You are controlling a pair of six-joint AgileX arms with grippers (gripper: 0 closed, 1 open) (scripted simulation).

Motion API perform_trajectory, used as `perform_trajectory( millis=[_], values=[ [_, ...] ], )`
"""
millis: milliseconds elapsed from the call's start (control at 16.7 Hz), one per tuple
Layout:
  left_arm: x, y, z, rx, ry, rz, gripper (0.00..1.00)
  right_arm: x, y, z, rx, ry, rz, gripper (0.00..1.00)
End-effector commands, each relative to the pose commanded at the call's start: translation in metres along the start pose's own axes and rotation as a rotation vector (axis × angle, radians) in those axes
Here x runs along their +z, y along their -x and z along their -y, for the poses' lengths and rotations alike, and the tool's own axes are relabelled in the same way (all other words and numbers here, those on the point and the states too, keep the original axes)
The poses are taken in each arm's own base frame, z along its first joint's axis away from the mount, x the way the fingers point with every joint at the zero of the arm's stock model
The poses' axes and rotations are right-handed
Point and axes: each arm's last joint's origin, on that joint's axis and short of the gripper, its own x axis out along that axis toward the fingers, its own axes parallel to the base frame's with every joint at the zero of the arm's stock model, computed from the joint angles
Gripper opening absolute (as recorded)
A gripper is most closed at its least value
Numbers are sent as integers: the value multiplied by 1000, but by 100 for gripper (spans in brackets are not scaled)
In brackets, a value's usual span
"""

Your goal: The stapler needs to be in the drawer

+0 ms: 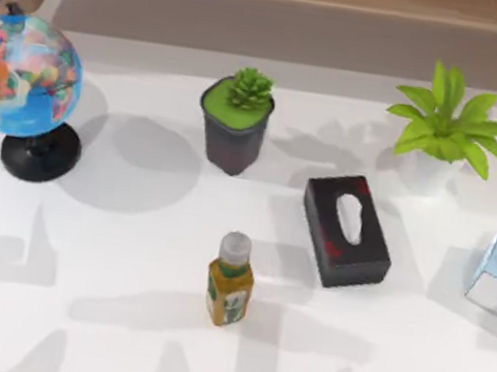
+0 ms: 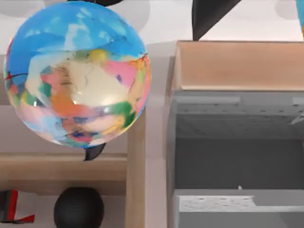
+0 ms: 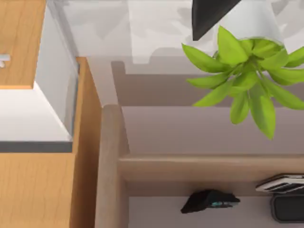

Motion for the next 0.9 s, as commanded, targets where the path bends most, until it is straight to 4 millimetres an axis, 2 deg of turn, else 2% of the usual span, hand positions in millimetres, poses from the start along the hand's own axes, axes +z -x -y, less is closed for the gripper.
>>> perform_trajectory(
  millis=[240,540,720,900],
  values=[
    [0,0,0,0,0,0,100,5,0,-2,20,-28,-22,100],
    [0,0,0,0,0,0,100,38,-10,-21,148,-247,-243,100],
    [0,0,0,0,0,0,100,59,-29,-47,201,-427,-513,100],
    [0,0,0,0,0,0,100,71,-52,-87,187,-551,-822,100]
  ],
)
